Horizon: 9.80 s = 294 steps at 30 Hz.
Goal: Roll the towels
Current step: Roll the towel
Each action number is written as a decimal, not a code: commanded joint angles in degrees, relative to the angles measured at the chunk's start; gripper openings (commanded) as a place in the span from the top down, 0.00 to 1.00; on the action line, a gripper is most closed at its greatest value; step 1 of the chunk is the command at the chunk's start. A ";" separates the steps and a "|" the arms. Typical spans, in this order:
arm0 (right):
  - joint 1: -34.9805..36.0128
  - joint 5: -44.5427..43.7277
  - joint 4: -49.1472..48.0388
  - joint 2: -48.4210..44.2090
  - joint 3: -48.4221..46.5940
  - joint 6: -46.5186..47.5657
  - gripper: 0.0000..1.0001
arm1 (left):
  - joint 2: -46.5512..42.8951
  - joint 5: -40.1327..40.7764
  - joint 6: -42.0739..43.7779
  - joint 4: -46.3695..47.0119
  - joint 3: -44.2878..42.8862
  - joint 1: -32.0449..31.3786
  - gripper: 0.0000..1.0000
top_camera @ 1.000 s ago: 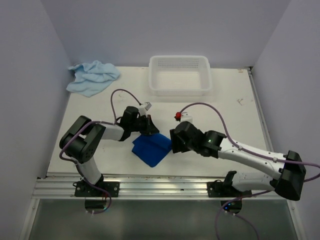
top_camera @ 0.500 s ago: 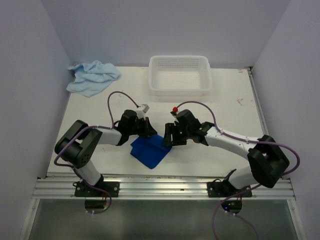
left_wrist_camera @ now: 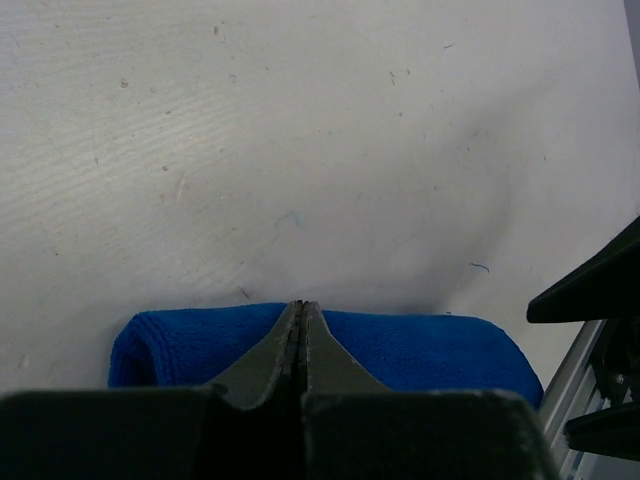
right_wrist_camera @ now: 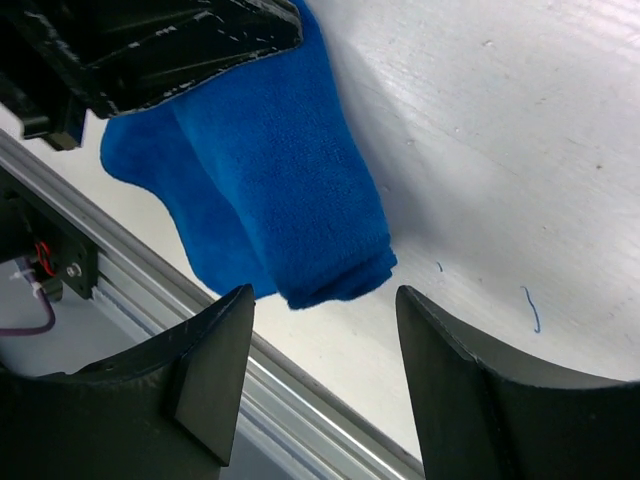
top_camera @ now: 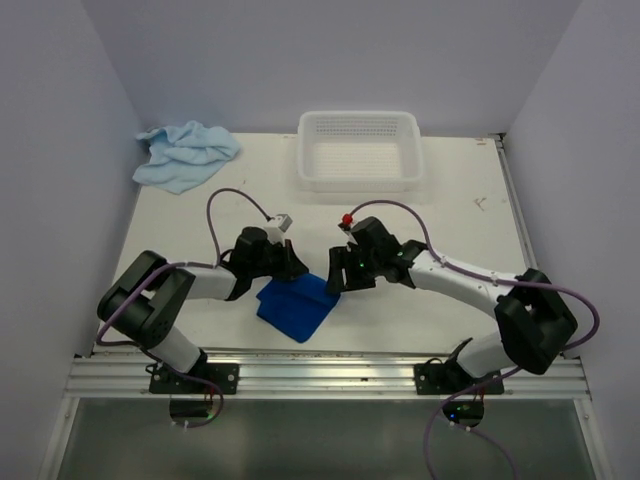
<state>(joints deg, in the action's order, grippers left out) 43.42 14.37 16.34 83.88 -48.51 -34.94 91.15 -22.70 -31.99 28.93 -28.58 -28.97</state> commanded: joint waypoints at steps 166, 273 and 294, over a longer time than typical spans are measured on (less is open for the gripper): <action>26.41 -25.03 -6.13 -12.41 1.75 -2.76 0.42 | -4.23 6.17 -6.51 13.61 12.40 -5.22 1.00; 32.83 -27.15 4.51 -11.88 -5.04 3.47 0.30 | -11.52 10.40 -10.64 11.32 17.68 -5.31 1.00; 11.60 2.15 -12.29 7.88 -1.33 11.04 0.15 | -16.10 9.43 -7.65 8.61 17.77 -5.31 1.00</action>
<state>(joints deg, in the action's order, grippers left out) 55.11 13.21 9.17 91.53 -50.43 -24.99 75.70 -14.52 -42.24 40.32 -11.33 -34.20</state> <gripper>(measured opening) 0.858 0.004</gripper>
